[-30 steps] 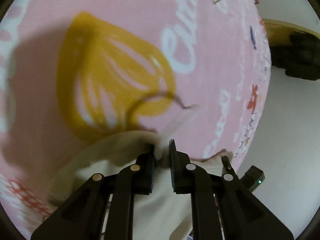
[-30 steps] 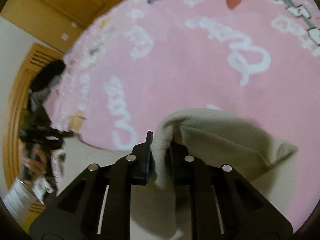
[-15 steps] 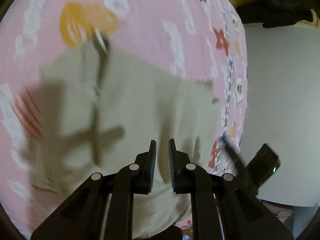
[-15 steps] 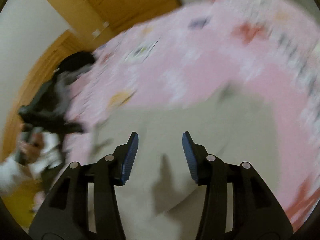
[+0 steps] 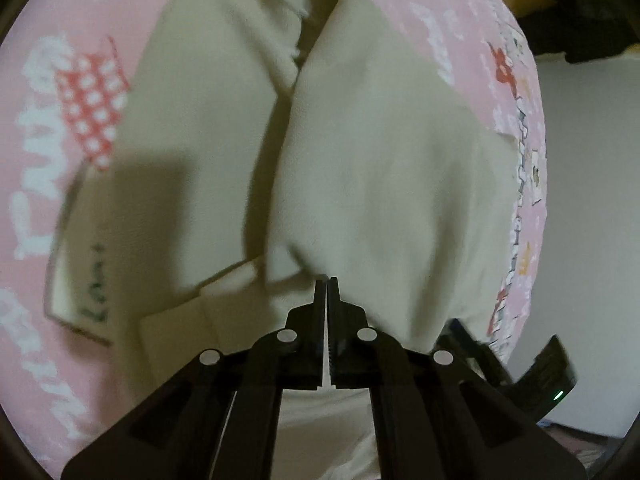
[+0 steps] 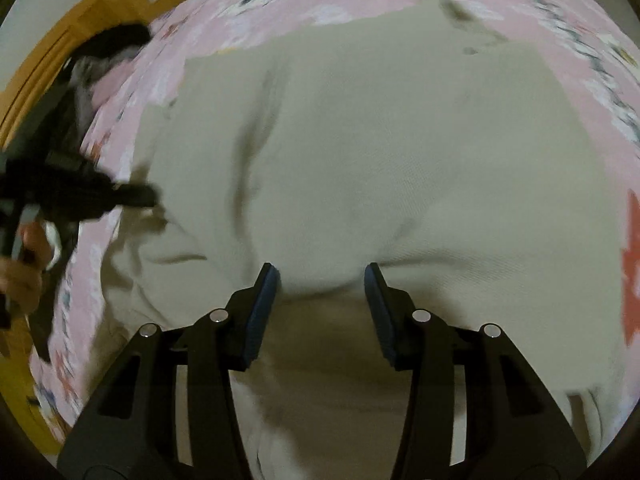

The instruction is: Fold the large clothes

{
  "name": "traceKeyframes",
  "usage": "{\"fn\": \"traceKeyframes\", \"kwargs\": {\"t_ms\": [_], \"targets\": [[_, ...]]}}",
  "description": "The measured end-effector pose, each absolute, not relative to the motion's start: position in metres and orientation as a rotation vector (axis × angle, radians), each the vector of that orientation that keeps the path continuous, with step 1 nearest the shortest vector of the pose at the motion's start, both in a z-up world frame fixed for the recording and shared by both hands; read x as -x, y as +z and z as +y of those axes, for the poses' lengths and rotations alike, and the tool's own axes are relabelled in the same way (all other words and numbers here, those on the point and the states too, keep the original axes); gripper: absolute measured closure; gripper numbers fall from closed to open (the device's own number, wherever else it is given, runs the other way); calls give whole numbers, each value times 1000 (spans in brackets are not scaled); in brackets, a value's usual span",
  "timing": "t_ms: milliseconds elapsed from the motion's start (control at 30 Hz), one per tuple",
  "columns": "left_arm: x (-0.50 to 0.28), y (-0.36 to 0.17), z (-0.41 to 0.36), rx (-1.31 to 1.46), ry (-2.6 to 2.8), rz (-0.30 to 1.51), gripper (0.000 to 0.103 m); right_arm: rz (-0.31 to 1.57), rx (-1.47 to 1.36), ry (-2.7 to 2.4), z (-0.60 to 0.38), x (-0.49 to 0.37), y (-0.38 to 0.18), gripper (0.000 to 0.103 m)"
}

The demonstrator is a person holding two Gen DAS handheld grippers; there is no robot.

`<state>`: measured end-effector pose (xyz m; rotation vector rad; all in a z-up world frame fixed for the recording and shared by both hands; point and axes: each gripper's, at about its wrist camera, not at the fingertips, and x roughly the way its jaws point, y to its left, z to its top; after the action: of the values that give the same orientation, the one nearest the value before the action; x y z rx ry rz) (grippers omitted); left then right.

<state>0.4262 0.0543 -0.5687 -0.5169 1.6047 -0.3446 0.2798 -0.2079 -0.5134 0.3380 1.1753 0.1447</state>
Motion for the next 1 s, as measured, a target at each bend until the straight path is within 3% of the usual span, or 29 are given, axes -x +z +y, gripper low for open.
{"fn": "traceKeyframes", "kwargs": {"t_ms": [133,200,300,367,467,700,1000], "targets": [[-384,-528,68,348,-282,1552,99,1121,-450,74,-263,-219,-498,53],[-344,-511,76,327,-246,1554,97,1112,-444,55,-287,-187,-492,46],[-269,-497,87,326,-164,1586,87,1119,-406,31,-336,-120,-482,41],[-220,-489,91,280,-102,1579,56,1131,-364,42,-364,-78,-476,36],[-146,-485,98,341,-9,1588,28,1162,-284,42,-392,-24,-471,32],[-68,-502,102,307,146,1706,20,1274,-261,126,-408,40,-484,30],[-50,-544,147,378,124,1728,18,1297,-202,134,-406,33,-525,30]]}}
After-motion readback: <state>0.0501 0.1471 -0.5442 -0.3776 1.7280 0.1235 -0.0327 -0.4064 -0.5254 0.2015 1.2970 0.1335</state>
